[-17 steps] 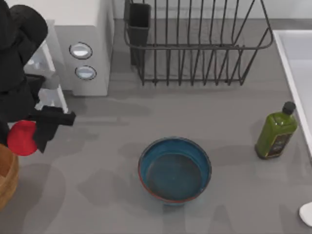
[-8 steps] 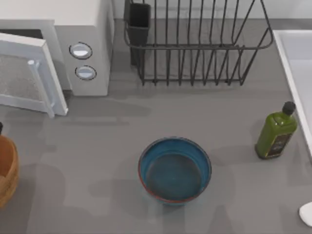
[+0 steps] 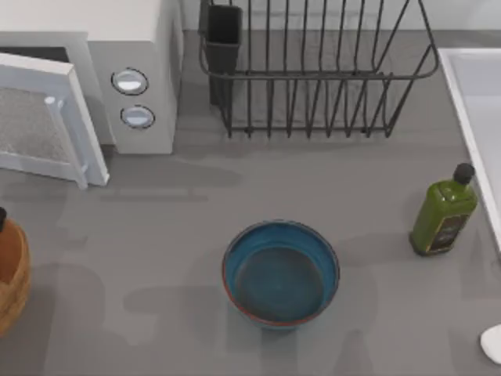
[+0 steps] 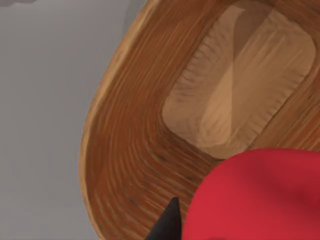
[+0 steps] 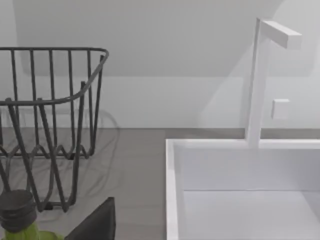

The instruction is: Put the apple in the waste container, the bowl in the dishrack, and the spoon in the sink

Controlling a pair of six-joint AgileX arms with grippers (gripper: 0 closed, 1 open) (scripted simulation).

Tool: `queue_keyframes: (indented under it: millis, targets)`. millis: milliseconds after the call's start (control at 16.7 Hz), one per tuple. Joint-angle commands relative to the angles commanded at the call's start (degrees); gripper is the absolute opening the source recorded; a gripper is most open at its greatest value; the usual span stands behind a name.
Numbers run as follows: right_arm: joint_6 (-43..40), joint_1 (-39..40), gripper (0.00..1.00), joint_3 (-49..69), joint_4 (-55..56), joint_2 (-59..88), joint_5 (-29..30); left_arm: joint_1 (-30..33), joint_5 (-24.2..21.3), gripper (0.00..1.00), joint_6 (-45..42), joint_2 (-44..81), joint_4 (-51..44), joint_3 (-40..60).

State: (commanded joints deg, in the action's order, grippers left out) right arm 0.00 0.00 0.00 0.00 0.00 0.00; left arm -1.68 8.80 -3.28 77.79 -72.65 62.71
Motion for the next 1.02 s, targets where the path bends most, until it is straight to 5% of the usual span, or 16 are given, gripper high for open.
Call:
queue_keyframes:
  millis: [300,600,1020]
  targets:
    - [0.0,0.0,1.0,0.0,0.0,0.0,0.0,-1.3,0.0,0.0,-1.7,1.1,11.1,-9.1]
    - [0.0,0.0,1.0,0.0,0.0,0.0,0.0,-1.8,0.0,0.0,-2.0,1.6,12.4,-10.4]
    - [0.0,0.0,1.0,0.0,0.0,0.0,0.0,-1.8,0.0,0.53,-2.0,1.6,12.4,-10.4]
